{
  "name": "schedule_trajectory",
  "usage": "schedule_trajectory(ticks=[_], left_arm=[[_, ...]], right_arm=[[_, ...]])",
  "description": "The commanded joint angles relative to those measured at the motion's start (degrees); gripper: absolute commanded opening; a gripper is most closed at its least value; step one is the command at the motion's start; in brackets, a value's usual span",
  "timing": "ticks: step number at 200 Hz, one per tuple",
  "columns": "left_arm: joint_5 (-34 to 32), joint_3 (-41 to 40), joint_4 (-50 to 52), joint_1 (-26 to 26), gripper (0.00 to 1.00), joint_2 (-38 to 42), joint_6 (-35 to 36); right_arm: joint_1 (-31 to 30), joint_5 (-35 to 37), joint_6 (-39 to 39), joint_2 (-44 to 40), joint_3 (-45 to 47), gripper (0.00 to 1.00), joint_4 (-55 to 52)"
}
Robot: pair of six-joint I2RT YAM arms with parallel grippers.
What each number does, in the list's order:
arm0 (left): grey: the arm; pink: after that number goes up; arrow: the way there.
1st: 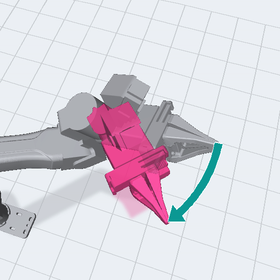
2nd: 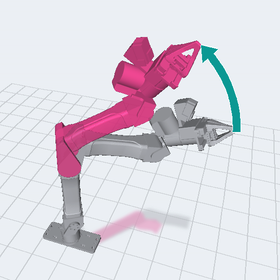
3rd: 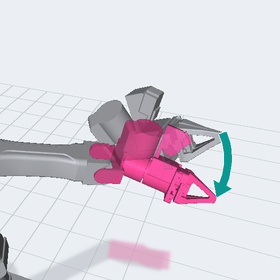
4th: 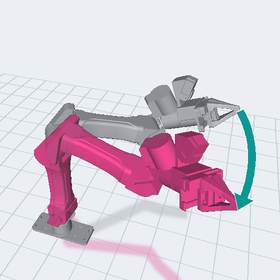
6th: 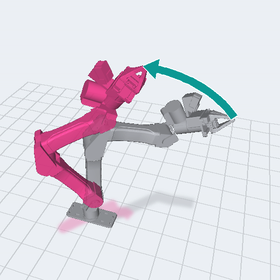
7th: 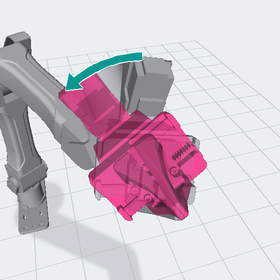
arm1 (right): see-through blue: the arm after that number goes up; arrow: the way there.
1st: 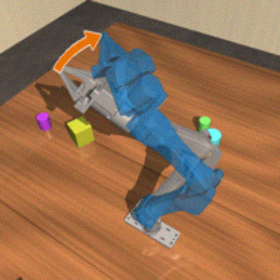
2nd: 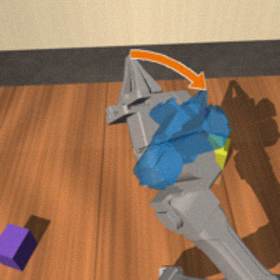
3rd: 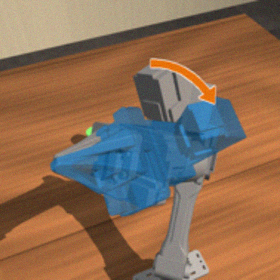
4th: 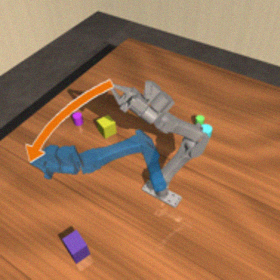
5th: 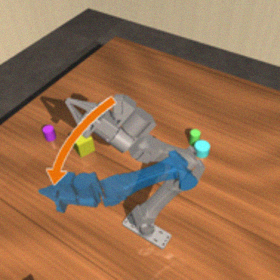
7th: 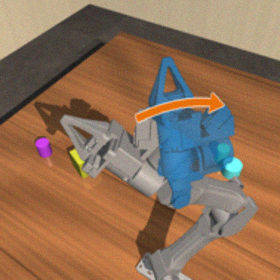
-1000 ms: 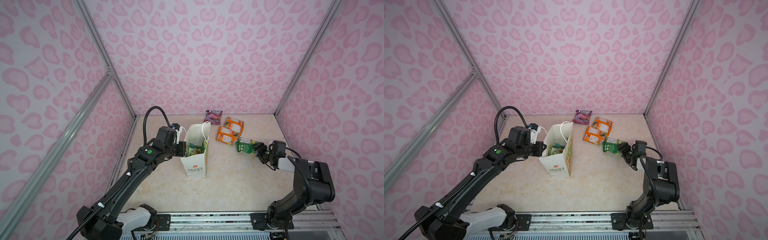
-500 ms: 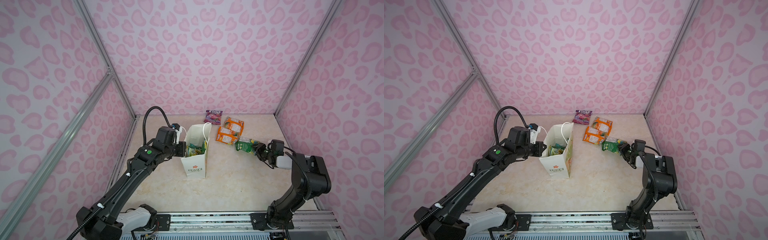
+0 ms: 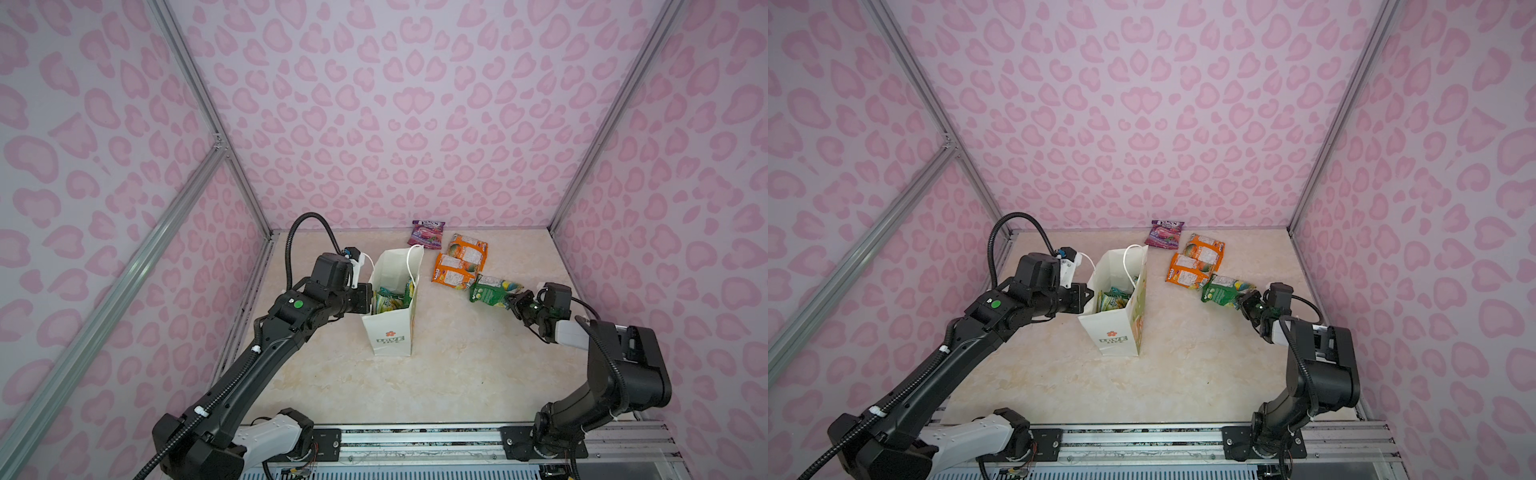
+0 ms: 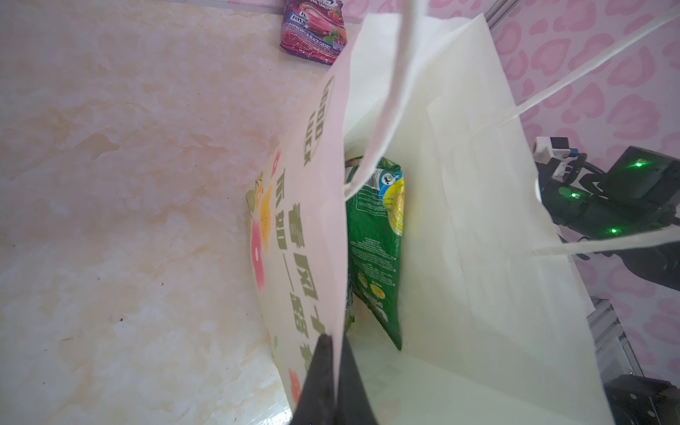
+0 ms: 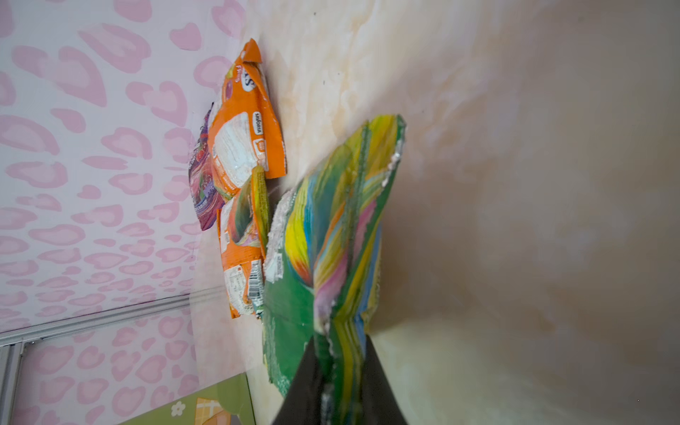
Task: Place the snacks into the paper bag
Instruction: Pick up the snack from the top-right of the table.
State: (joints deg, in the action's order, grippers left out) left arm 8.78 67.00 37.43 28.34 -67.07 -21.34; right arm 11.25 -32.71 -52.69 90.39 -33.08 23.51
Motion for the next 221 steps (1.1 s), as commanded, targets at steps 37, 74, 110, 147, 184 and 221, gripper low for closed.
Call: schedule_trajectory(ticks=[37, 74, 110, 147, 184, 221], left_arm=[[1.07, 0.13, -1.74, -0.01, 0.03, 0.53, 0.43], [1.24, 0.14, -1.71, -0.04, 0.03, 0.45, 0.43], [1.57, 0.17, -1.7, -0.02, 0.03, 0.51, 0.43], [1.77, 0.06, -1.88, -0.04, 0.03, 0.82, 0.22], [2.24, 0.1, -1.86, -0.04, 0.03, 0.98, 0.14], [2.39, 0.15, -1.89, -0.04, 0.03, 0.94, 0.13]], right_arm=[[-1.19, 1.2, 3.73, -9.42, 0.22, 0.08, -9.15], [-3.31, 4.64, 7.06, -18.33, -0.03, 0.0, -19.01], [-5.03, 7.53, 9.86, -27.88, -0.6, 0.0, -27.45], [-7.94, 11.23, 12.55, -36.81, -4.21, 0.0, -36.67], [-13.73, 16.61, 14.17, -42.22, -10.35, 0.0, -44.06], [-19.84, 20.38, 14.79, -43.72, -18.39, 0.0, -48.42]])
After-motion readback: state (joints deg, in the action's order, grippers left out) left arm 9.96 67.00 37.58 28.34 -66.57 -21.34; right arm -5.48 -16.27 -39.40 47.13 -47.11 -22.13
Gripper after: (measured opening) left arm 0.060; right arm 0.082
